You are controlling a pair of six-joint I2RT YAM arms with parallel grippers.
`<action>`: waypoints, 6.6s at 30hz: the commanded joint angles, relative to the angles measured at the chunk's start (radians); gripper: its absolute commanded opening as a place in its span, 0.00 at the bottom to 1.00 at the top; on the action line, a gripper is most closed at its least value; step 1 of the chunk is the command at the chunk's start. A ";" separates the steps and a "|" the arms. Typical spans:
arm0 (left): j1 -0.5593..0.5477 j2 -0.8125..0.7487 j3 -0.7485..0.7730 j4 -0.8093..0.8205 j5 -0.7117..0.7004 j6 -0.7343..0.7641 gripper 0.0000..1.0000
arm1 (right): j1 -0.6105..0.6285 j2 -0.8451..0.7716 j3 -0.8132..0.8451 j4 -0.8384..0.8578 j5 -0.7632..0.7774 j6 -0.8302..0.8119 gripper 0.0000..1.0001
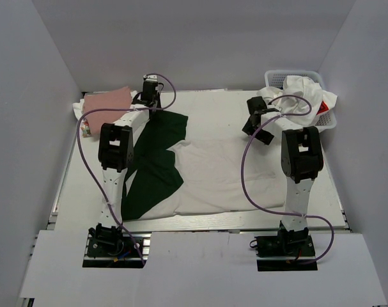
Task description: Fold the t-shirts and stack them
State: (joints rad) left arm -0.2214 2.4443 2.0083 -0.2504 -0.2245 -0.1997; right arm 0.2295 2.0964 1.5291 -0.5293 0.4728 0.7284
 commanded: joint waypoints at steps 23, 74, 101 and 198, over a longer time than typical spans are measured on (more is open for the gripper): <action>0.016 -0.280 -0.178 0.074 0.079 0.028 0.00 | 0.001 0.031 -0.080 0.403 0.000 -0.096 0.13; -0.003 -2.157 -1.669 -0.733 0.757 -0.664 0.27 | -0.091 -0.570 -0.711 0.442 -0.083 -0.103 0.27; -0.024 -0.816 -1.257 0.060 0.449 -0.489 1.00 | 0.036 -0.384 -0.610 0.324 -0.352 -0.192 0.90; -0.707 -1.179 -1.262 -0.133 0.197 -0.665 0.00 | 0.625 -1.119 -0.934 0.170 -0.234 -0.029 0.00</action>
State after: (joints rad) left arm -0.9390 1.3079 0.6735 -0.3847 0.0937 -0.8795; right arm 0.8715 0.9573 0.5022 -0.4145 0.1329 0.7219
